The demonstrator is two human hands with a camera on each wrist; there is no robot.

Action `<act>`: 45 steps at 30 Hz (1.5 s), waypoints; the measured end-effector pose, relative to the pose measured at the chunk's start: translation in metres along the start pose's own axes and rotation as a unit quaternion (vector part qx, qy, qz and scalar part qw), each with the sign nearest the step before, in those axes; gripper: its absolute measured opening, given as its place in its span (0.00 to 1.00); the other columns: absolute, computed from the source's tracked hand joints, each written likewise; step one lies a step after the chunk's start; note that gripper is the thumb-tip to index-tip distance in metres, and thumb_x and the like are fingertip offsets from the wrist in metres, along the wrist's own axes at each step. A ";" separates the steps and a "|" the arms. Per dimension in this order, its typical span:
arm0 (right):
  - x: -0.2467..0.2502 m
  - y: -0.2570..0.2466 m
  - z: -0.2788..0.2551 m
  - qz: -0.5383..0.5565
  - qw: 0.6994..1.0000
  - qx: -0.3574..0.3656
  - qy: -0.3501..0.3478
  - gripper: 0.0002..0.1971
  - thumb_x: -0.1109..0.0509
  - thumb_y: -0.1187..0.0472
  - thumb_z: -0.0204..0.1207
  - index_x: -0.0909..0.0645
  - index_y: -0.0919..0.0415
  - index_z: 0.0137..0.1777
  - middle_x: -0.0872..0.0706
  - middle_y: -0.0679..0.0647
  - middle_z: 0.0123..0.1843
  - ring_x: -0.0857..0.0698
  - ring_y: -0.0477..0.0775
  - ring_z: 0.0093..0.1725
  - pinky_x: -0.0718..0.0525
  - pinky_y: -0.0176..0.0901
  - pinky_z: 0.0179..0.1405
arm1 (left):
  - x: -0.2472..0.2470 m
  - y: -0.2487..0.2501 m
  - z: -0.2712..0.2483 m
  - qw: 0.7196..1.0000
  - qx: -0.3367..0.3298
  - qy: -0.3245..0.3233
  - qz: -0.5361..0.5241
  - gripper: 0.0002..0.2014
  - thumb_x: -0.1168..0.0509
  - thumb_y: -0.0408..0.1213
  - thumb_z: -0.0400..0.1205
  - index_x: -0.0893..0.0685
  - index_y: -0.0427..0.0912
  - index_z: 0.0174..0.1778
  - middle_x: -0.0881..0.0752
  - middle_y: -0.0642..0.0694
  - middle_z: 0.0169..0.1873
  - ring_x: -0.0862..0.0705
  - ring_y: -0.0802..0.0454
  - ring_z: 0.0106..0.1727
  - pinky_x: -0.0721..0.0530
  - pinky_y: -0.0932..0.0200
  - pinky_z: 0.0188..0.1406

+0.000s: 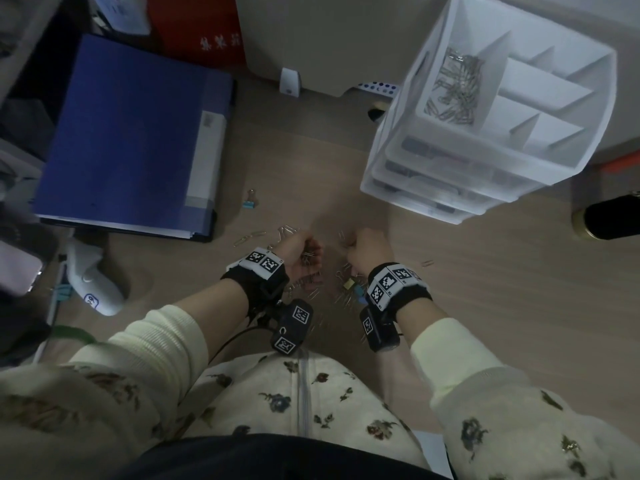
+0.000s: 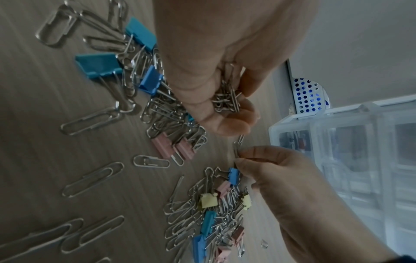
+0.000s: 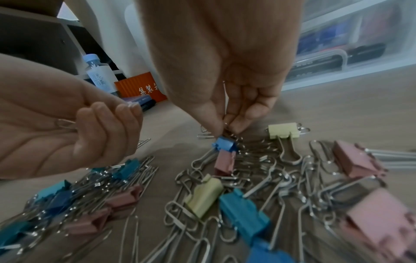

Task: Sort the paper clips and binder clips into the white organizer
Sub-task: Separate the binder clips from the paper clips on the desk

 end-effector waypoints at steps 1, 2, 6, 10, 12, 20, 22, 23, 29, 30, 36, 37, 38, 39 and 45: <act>0.001 0.000 0.000 -0.003 1.000 0.002 0.000 0.11 0.34 0.60 0.76 0.16 0.69 0.49 0.12 0.64 0.44 0.14 0.65 0.49 0.15 0.54 0.51 | 0.000 0.000 0.000 1.000 0.000 -0.001 0.000 0.16 0.47 0.35 0.85 0.24 0.37 0.32 0.24 0.45 0.29 0.26 0.54 0.28 0.22 0.63 0.25; 0.002 0.000 0.000 -0.007 1.000 0.002 0.001 0.10 0.36 0.64 0.74 0.16 0.70 0.46 0.12 0.65 0.43 0.14 0.65 0.48 0.14 0.52 0.48 | 0.000 0.000 0.000 1.000 0.000 -0.002 0.000 0.16 0.47 0.35 0.85 0.24 0.37 0.32 0.24 0.45 0.29 0.26 0.54 0.28 0.22 0.63 0.26; 0.003 0.005 -0.001 0.016 1.000 -0.017 0.000 0.11 0.39 0.70 0.71 0.14 0.71 0.40 0.12 0.64 0.37 0.12 0.63 0.43 0.13 0.50 0.44 | 0.002 0.001 0.000 1.000 -0.004 -0.004 -0.009 0.16 0.47 0.35 0.85 0.24 0.37 0.33 0.23 0.44 0.30 0.26 0.54 0.28 0.21 0.64 0.22; 0.013 0.013 -0.005 0.090 0.993 -0.031 0.064 0.12 0.39 0.71 0.74 0.13 0.71 0.49 0.11 0.63 0.47 0.14 0.61 0.49 0.16 0.48 0.49 | 0.003 0.001 0.000 1.000 -0.003 -0.004 -0.022 0.14 0.46 0.35 0.85 0.23 0.37 0.36 0.21 0.44 0.31 0.23 0.53 0.30 0.18 0.61 0.27; 0.020 0.014 -0.008 0.149 0.984 -0.023 0.092 0.15 0.39 0.72 0.75 0.13 0.64 0.54 0.11 0.57 0.55 0.15 0.56 0.56 0.19 0.44 0.60 | 0.004 0.000 0.001 1.000 -0.003 -0.005 -0.026 0.12 0.45 0.34 0.85 0.22 0.36 0.38 0.20 0.43 0.33 0.21 0.52 0.32 0.17 0.58 0.33; 0.036 -0.013 -0.028 0.287 0.955 0.076 0.010 0.07 0.29 0.65 0.75 0.13 0.62 0.52 0.12 0.51 0.46 0.18 0.35 0.39 0.20 0.23 0.40 | -0.005 -0.001 -0.003 0.999 -0.006 -0.028 -0.028 0.10 0.48 0.32 0.84 0.22 0.33 0.46 0.19 0.40 0.38 0.18 0.48 0.38 0.15 0.57 0.37; 0.033 -0.021 -0.030 0.306 0.947 0.094 -0.028 0.07 0.28 0.67 0.75 0.14 0.64 0.52 0.12 0.52 0.44 0.16 0.35 0.37 0.19 0.22 0.35 | -0.007 -0.001 -0.006 0.998 -0.010 -0.056 -0.029 0.10 0.48 0.31 0.83 0.22 0.34 0.51 0.18 0.40 0.39 0.17 0.49 0.40 0.13 0.57 0.38; 0.032 -0.024 -0.030 0.314 0.943 0.101 -0.040 0.07 0.28 0.68 0.75 0.14 0.65 0.52 0.12 0.54 0.43 0.15 0.37 0.37 0.19 0.23 0.34 | -0.008 0.000 -0.008 0.997 -0.013 -0.072 -0.028 0.10 0.47 0.31 0.84 0.21 0.35 0.50 0.18 0.41 0.39 0.17 0.50 0.39 0.13 0.59 0.37; 0.034 -0.028 -0.027 0.387 0.916 0.091 -0.056 0.08 0.32 0.71 0.78 0.17 0.72 0.55 0.12 0.67 0.49 0.11 0.49 0.38 0.11 0.36 0.39 | -0.005 0.003 -0.010 0.996 -0.011 -0.090 -0.020 0.09 0.45 0.35 0.84 0.21 0.38 0.43 0.19 0.44 0.32 0.21 0.51 0.31 0.19 0.65 0.24; 0.035 -0.027 -0.026 0.384 0.917 0.093 -0.046 0.09 0.32 0.70 0.78 0.17 0.72 0.56 0.11 0.67 0.49 0.12 0.44 0.35 0.13 0.31 0.38 | -0.004 0.003 -0.009 0.997 -0.007 -0.080 -0.023 0.09 0.44 0.35 0.84 0.21 0.39 0.41 0.20 0.44 0.30 0.22 0.52 0.29 0.20 0.64 0.23; 0.029 -0.002 -0.008 0.187 0.979 0.049 0.058 0.14 0.36 0.63 0.80 0.17 0.60 0.64 0.14 0.52 0.60 0.17 0.48 0.58 0.23 0.32 0.56 | 0.002 0.002 -0.004 0.999 0.018 -0.041 -0.011 0.15 0.45 0.38 0.85 0.27 0.41 0.31 0.26 0.47 0.25 0.27 0.55 0.23 0.22 0.65 0.18; 0.023 0.003 -0.003 0.138 0.989 0.036 0.044 0.15 0.36 0.60 0.80 0.19 0.58 0.66 0.15 0.54 0.63 0.17 0.53 0.62 0.21 0.41 0.62 | 0.003 0.002 -0.003 0.999 0.020 -0.036 -0.012 0.15 0.45 0.38 0.85 0.26 0.41 0.31 0.26 0.47 0.25 0.26 0.55 0.23 0.22 0.65 0.18; 0.016 0.006 0.001 0.095 0.995 0.024 0.023 0.18 0.35 0.58 0.79 0.21 0.58 0.68 0.16 0.55 0.64 0.18 0.57 0.64 0.21 0.49 0.65 | 0.005 0.002 -0.002 0.999 0.021 -0.032 -0.014 0.15 0.45 0.38 0.85 0.26 0.41 0.31 0.26 0.48 0.24 0.26 0.54 0.24 0.21 0.65 0.19; 0.010 0.009 0.004 0.062 0.998 0.017 0.003 0.21 0.33 0.55 0.78 0.24 0.58 0.70 0.17 0.56 0.65 0.20 0.59 0.65 0.22 0.54 0.66 | 0.006 0.003 -0.002 0.999 0.022 -0.029 -0.018 0.15 0.44 0.38 0.85 0.26 0.41 0.31 0.26 0.48 0.23 0.26 0.54 0.24 0.20 0.65 0.20; -0.010 0.003 0.003 0.012 0.998 0.063 -0.016 0.31 0.25 0.54 0.71 0.29 0.58 0.73 0.29 0.57 0.71 0.23 0.60 0.64 0.22 0.55 0.65 | 0.010 0.003 0.003 1.000 0.019 -0.012 -0.003 0.16 0.45 0.38 0.85 0.25 0.41 0.30 0.26 0.50 0.19 0.28 0.56 0.24 0.25 0.68 0.17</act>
Point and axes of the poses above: each hand's wrist, its own z-axis towards the middle knuckle, its own x-axis out of the back of the hand, y = z × x, the point moved 2 cm from there along z, towards the middle knuckle
